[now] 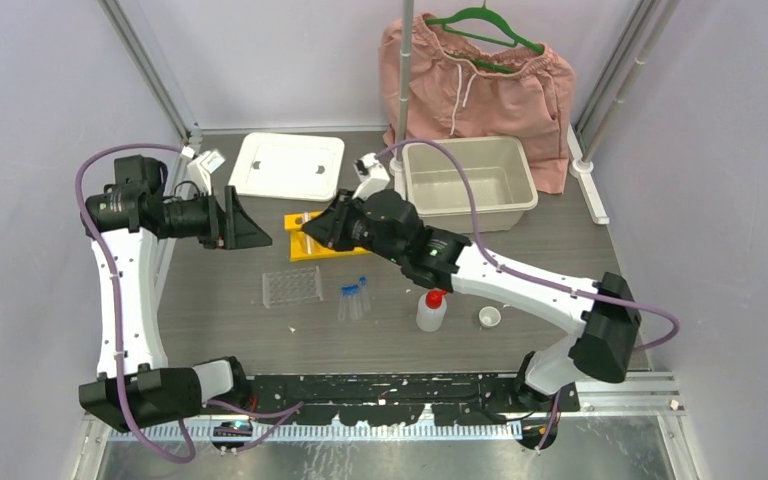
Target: Organize the chemistry lab equipment
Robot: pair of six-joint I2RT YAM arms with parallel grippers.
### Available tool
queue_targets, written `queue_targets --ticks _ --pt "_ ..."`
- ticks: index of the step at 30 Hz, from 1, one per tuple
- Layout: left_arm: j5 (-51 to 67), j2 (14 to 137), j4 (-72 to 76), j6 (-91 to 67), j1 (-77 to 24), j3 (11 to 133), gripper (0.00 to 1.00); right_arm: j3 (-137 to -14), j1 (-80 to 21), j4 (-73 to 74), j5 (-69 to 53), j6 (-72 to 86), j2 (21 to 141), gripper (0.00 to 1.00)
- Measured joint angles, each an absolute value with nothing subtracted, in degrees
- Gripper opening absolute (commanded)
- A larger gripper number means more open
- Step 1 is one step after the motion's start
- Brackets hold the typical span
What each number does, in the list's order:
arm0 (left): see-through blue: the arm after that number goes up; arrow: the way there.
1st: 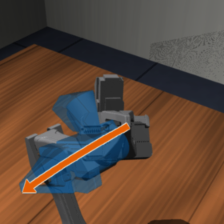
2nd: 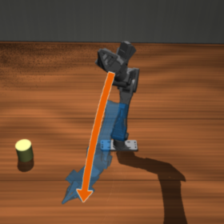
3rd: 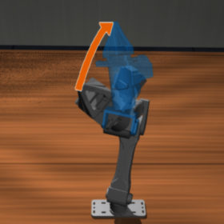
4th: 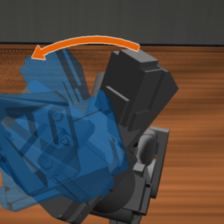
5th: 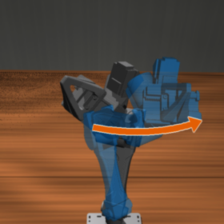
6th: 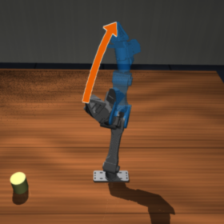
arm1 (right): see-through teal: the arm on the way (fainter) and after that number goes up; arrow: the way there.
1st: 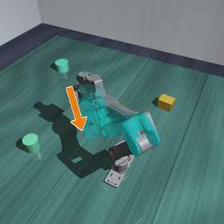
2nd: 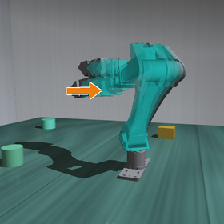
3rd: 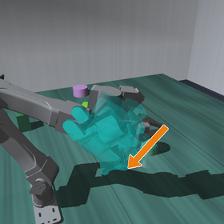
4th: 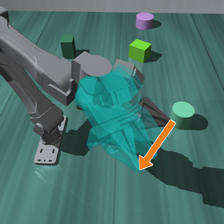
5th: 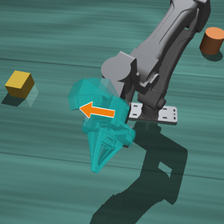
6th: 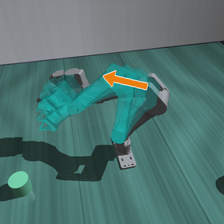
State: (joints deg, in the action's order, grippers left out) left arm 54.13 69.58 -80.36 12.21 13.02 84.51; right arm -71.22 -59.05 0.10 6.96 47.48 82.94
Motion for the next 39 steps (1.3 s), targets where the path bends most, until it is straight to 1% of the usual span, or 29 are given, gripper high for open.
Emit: queue_targets --ticks 4,10,13,16,20,23,24,26,29,30,33,39 --pt "58.74 67.51 -79.18 10.22 11.6 84.49 0.67 -76.47 -60.8 -2.59 5.19 47.97 87.59 0.01" --pt "61.65 63.68 -75.29 6.37 10.46 83.24 0.61 -82.61 -62.57 -5.63 4.16 49.3 91.37 0.01" --pt "61.76 62.92 -73.8 4.91 10.46 82.59 0.54 -83.94 -63.09 -6.52 3.95 49.87 92.01 0.02" --pt "61.8 63.02 -72.9 3.81 10.46 82.32 0.42 -84.33 -63.46 -7.11 3.97 49.91 92.36 0.02" --pt "61.73 63.37 -72.25 2.74 10.41 82.32 0.3 -84.71 -63.57 -7.31 3.97 50.04 93.67 0.04" --pt "61.63 63.79 -71.85 2.04 10.41 82.24 0.18 -84.77 -63.7 -7.33 4.54 50.11 94.3 0.13" --pt "61.67 63.88 -71.75 1.93 10.41 82.24 0.14 -84.77 -63.68 -7.33 4.75 50.09 94.43 0.19" --pt "61.19 63.92 -71.77 1.91 10.37 82.15 0.09 -85.01 -63.7 -7.18 5.02 49.95 94.54 0.34" --pt "60.51 63.92 -71.9 3.33 10.39 82.15 0.04 -87.55 -63.7 -4.05 5.39 49.56 95.18 0.54" --pt "60.25 63.92 -71.96 3.95 10.35 82.15 0.03 -89.34 -63.61 -2.26 5.39 49.28 95.66 0.59" --pt "59.22 63.92 -72.16 6.39 10.35 82.15 0.0 -97.89 -62.7 6.59 4.97 47.62 97.71 0.67" --pt "57.58 63.53 -73.08 12.03 10.35 81.91 0.0 -119.72 -59.75 26.79 -0.91 43.09 104.97 0.69"
